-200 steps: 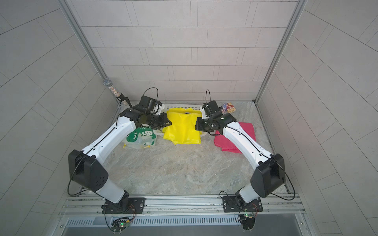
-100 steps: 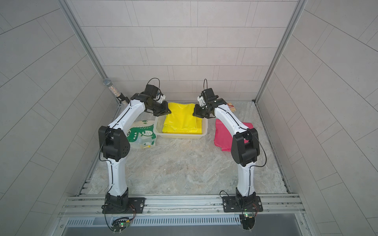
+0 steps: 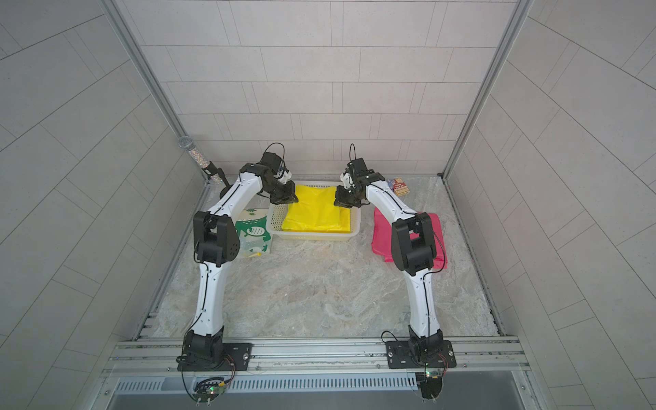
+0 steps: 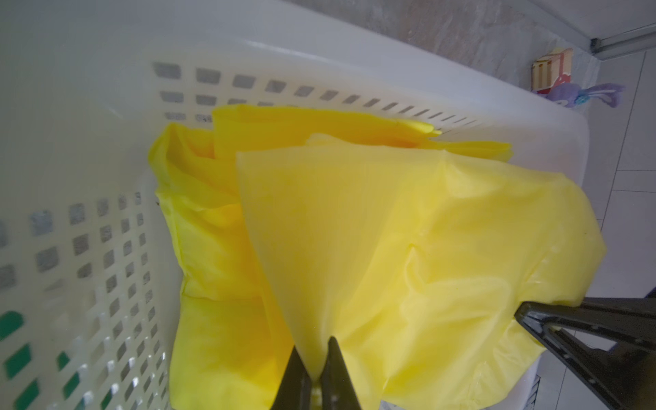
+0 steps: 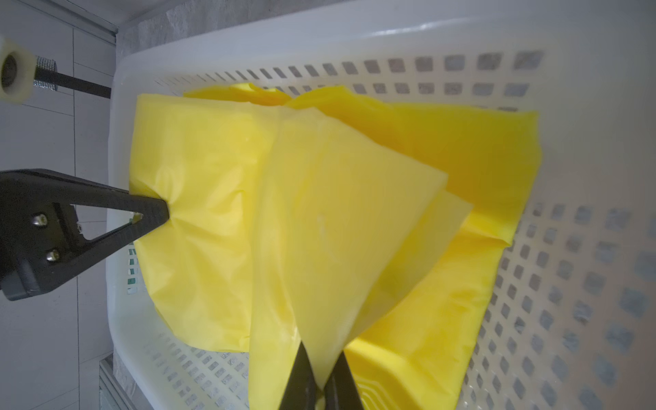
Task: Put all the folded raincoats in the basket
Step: Place the raincoat in the basket, then move the raincoat to the center of the board.
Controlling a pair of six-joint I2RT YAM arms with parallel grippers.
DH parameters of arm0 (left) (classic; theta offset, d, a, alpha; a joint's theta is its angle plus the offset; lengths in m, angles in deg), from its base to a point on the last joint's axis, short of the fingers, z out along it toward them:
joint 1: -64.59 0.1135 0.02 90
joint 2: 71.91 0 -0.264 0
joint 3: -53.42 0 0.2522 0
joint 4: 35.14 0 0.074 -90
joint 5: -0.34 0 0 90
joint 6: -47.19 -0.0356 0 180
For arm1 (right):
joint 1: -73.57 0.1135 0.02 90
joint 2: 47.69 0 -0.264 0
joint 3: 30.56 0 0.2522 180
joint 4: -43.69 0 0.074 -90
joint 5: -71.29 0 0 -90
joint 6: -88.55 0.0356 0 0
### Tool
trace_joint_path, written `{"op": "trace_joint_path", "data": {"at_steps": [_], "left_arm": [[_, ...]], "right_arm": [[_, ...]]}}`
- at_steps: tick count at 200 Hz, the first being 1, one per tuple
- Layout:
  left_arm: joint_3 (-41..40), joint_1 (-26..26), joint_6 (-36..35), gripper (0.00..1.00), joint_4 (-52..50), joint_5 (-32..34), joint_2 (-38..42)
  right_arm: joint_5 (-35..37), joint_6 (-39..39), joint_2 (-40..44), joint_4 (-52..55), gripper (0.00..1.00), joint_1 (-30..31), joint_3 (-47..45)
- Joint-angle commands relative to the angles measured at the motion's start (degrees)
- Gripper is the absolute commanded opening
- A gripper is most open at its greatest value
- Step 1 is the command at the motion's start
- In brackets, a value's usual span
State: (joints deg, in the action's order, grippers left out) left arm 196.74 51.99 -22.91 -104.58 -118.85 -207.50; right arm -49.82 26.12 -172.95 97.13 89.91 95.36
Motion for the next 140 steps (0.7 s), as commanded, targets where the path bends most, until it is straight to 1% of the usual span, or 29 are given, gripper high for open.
{"op": "trace_joint_path", "data": {"at_steps": [1, 4, 8, 21, 24, 33, 44, 46, 48, 50, 60, 69, 75, 108, 140], "left_arm": [[1.8, 0.4, -2.3, 0.04, -2.2, 2.7, -0.3], [1.8, 0.4, -2.3, 0.05, -2.2, 3.0, -0.3], [1.8, 0.4, -2.3, 0.09, -2.3, 3.2, -0.3], [1.9, 0.3, -2.4, 0.4, -2.5, 3.5, -0.3], [2.0, 0.3, -2.5, 0.45, -2.6, 3.5, -0.4], [2.0, 0.4, -2.5, 0.58, -2.8, 3.6, -0.2], [1.9, 0.3, -2.3, 0.68, -2.9, 3.6, 0.2], [1.9, 0.3, -2.4, 0.71, -2.9, 3.5, 0.4], [1.9, 0.3, -2.3, 0.77, -3.0, 3.5, 0.5], [2.0, 0.3, -2.4, 0.82, -2.9, 3.4, 0.6], [2.0, 0.1, -2.3, 0.92, -2.9, 3.2, 1.4], [2.1, 0.1, -2.3, 0.95, -3.0, 3.1, 2.4], [2.1, 0.0, -2.2, 1.0, -3.0, 3.3, 3.1], [2.5, -0.1, -1.9, 1.0, -3.5, 3.5, 8.8], [1.6, -0.1, -2.2, 1.0, -4.0, 4.6, 16.5]], "right_arm": [[-0.1, -1.8, -0.7, 0.4, 0.0, -0.2, 0.5], [0.0, -1.9, -0.7, 0.4, 0.01, -0.2, 0.4], [0.1, -2.0, -0.7, 0.4, 0.07, -0.2, 0.3], [0.4, -2.1, -0.6, 0.5, 0.3, -0.2, 0.2], [0.5, -2.1, -0.6, 0.6, 0.35, -0.2, 0.2], [0.6, -2.2, -0.4, 0.8, 0.44, -0.2, 0.2], [0.9, -2.3, 0.3, 1.0, 0.51, -0.2, 0.2], [1.1, -2.3, 0.4, 1.0, 0.52, -0.2, 0.2], [1.2, -2.3, 0.6, 1.1, 0.52, -0.2, 0.2], [1.4, -2.3, 0.7, 1.2, 0.53, -0.2, 0.3], [2.0, -2.5, 1.7, 1.6, 0.55, -0.2, 0.5], [2.4, -2.6, 2.9, 1.9, 0.57, -0.2, 0.7], [2.7, -2.8, 3.7, 2.1, 0.57, -0.2, 0.8], [5.1, -3.6, 9.4, 4.7, 0.61, -0.2, 1.8], [7.7, -4.8, 16.8, 7.0, 0.64, -0.2, 0.6]]}}
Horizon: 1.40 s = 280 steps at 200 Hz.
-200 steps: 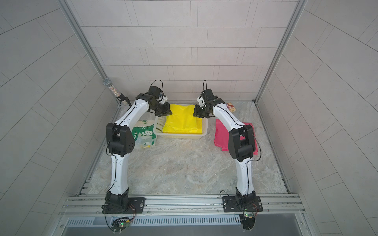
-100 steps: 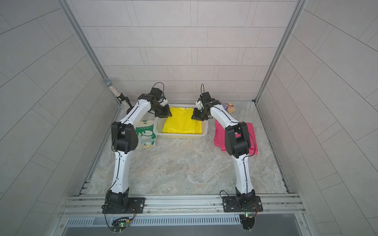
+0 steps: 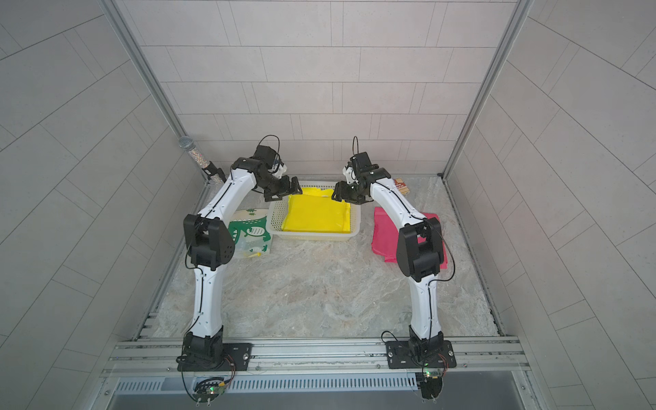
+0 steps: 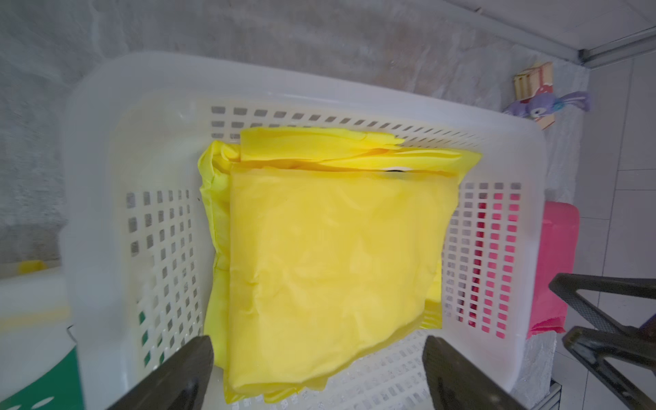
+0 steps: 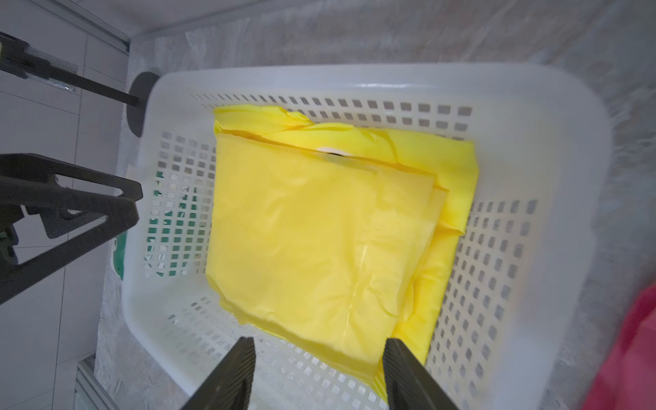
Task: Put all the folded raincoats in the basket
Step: Move the raincoat to the center of the board.
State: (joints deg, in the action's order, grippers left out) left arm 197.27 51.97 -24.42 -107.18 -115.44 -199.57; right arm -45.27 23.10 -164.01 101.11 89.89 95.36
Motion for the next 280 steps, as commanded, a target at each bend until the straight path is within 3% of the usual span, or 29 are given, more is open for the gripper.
{"op": "trace_joint_path", "data": {"at_steps": [1, 22, 41, 72, 97, 112, 138, 168, 182, 232, 241, 261, 272, 280], "left_arm": [[1.0, 0.0, -0.7, 1.0, -1.4, 1.2, 8.8], [-3.6, 0.0, -1.2, 1.0, -0.4, 2.4, 14.7], [-13.4, 0.5, -0.7, 1.0, 4.2, 4.1, 20.8], [-38.5, 4.3, 4.7, 1.0, 18.9, 2.6, 33.2], [-60.5, 11.8, 13.3, 1.0, 35.2, -2.0, 44.5], [-69.1, 16.1, 15.7, 1.0, 40.1, -3.2, 49.1], [-71.6, 18.5, 14.1, 1.0, 35.8, -0.4, 50.6], [-69.1, 18.8, 15.8, 1.0, 32.5, 4.4, 47.7], [-67.5, 19.4, 16.9, 0.99, 31.9, 5.1, 45.0], [-66.3, 21.4, 18.5, 0.71, 34.7, 2.8, 39.1], [-65.9, 21.4, 18.2, 0.59, 34.6, 2.8, 38.1], [-64.8, 21.4, 17.7, 0.14, 33.5, 1.4, 35.9], [-64.2, 21.4, 17.8, 0.0, 32.8, 1.1, 34.7], [-63.8, 21.5, 17.7, 0.0, 32.5, 1.0, 33.9]], "right_arm": [[3.2, -1.9, 8.1, 3.1, 0.64, -0.2, 0.4], [3.7, -2.5, 14.3, 2.6, 0.64, -0.1, -4.0], [3.6, -3.1, 21.1, 0.3, 0.63, -0.1, -11.3], [2.9, -3.0, 35.4, -8.5, 0.59, 0.1, -29.2], [2.8, -3.4, 47.1, -14.0, 0.57, 0.2, -43.5], [5.0, -3.7, 53.0, -14.0, 0.54, 0.2, -49.4], [9.4, -4.1, 60.2, -11.4, 0.43, 0.1, -56.1], [9.7, -3.5, 64.1, -9.8, 0.08, 0.1, -59.9], [10.0, -3.2, 64.6, -9.1, 0.0, 0.1, -60.4], [9.9, -2.1, 65.3, -9.4, 0.0, 0.1, -61.9], [9.6, -2.1, 65.4, -9.7, 0.0, 0.1, -62.6], [9.1, -2.0, 65.7, -9.8, 0.0, 0.1, -63.9], [9.1, -1.8, 66.0, -10.1, 0.0, 0.1, -64.7], [9.0, -1.7, 66.1, -10.3, 0.0, 0.1, -65.4]]}}
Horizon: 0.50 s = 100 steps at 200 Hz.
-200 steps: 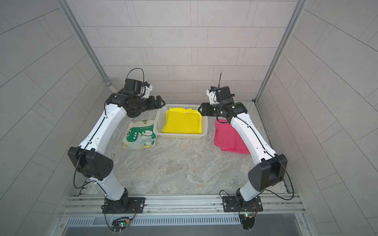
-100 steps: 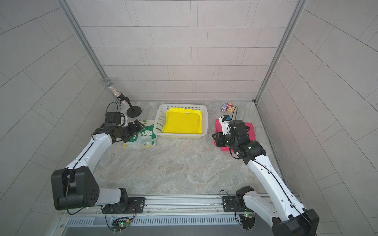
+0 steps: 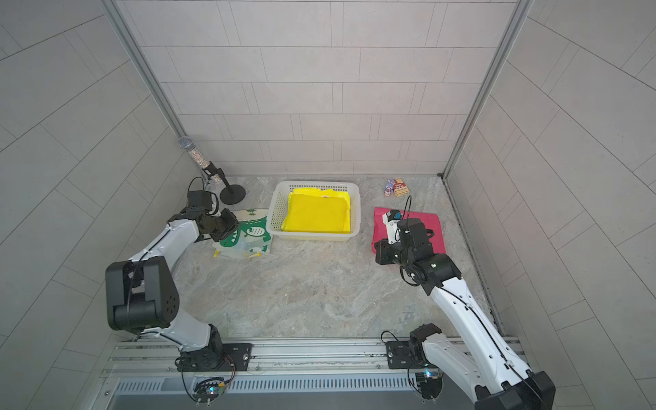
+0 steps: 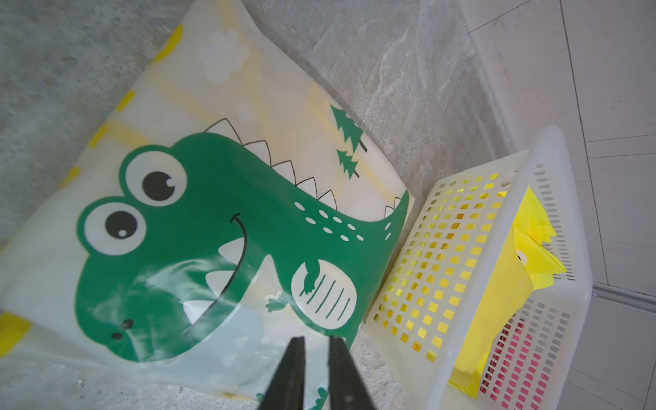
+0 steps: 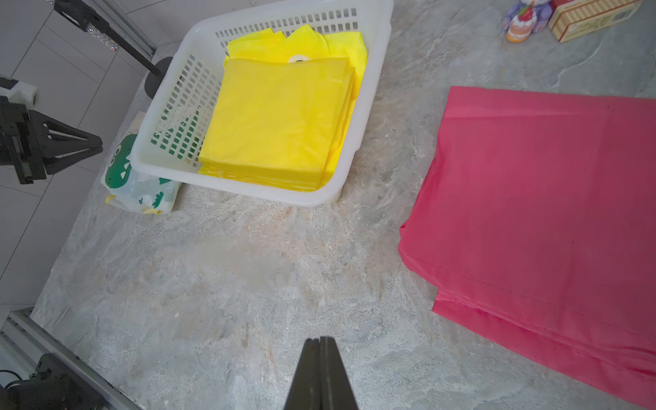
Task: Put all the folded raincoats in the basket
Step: Move the raincoat to the center of the board.
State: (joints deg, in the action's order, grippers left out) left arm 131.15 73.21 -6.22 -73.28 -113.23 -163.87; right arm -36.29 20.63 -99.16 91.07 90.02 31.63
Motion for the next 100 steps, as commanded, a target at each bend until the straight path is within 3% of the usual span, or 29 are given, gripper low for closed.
{"op": "trace_joint_path", "data": {"at_steps": [1, 100], "left_arm": [[2.4, 0.2, -0.5, 0.0, -1.4, -1.3, -1.9], [6.1, -0.4, 3.2, 0.0, 1.7, -2.6, -11.0]], "right_arm": [[0.1, 0.8, 1.3, -0.3, 0.0, 0.0, -1.7], [-1.4, 2.1, 2.1, -2.6, 0.0, 0.0, -5.6]]}}
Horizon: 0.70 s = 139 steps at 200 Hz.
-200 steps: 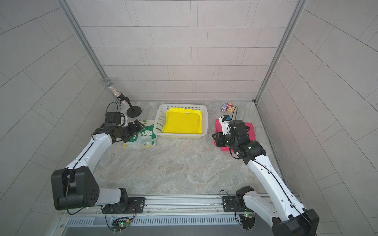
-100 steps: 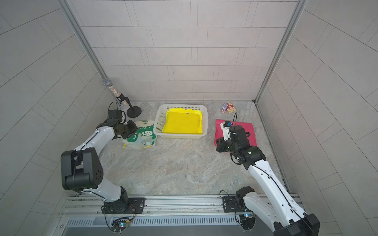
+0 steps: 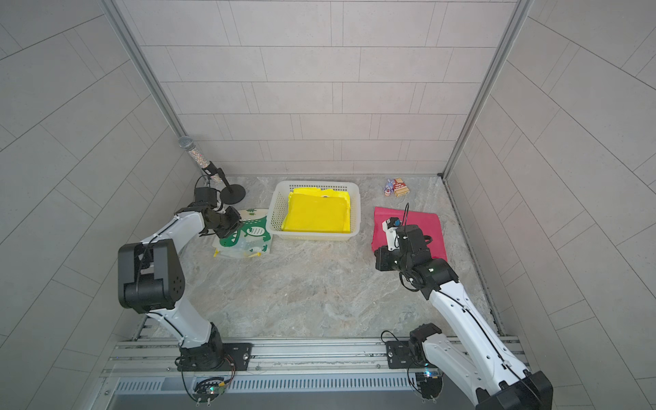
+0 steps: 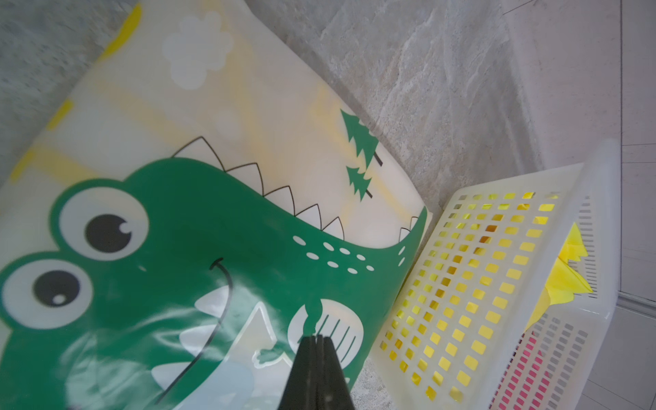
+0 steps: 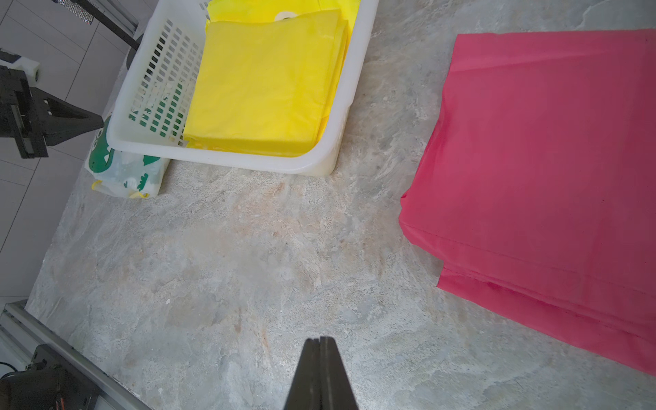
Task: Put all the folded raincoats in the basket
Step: Move the raincoat to the center of the board.
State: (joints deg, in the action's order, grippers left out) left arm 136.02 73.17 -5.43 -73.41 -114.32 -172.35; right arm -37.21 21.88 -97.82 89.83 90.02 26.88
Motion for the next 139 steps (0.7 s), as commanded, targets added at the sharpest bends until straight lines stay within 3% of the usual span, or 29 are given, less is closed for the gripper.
{"op": "trace_joint_path", "data": {"at_steps": [1, 66, 139], "left_arm": [[1.3, -0.4, 2.6, 0.0, 2.0, -1.6, -2.6], [-0.9, -0.6, 3.5, 0.0, 5.1, -3.7, -8.8], [-18.3, -1.2, 5.3, 0.0, 11.2, -2.1, -0.9]], "right_arm": [[-0.5, 0.8, 0.8, -1.4, 0.0, 0.0, -0.9], [-0.2, 0.9, 0.7, -2.4, 0.0, 0.0, -2.5], [-1.5, 1.5, -1.9, -5.4, 0.0, 0.0, -3.1]]}}
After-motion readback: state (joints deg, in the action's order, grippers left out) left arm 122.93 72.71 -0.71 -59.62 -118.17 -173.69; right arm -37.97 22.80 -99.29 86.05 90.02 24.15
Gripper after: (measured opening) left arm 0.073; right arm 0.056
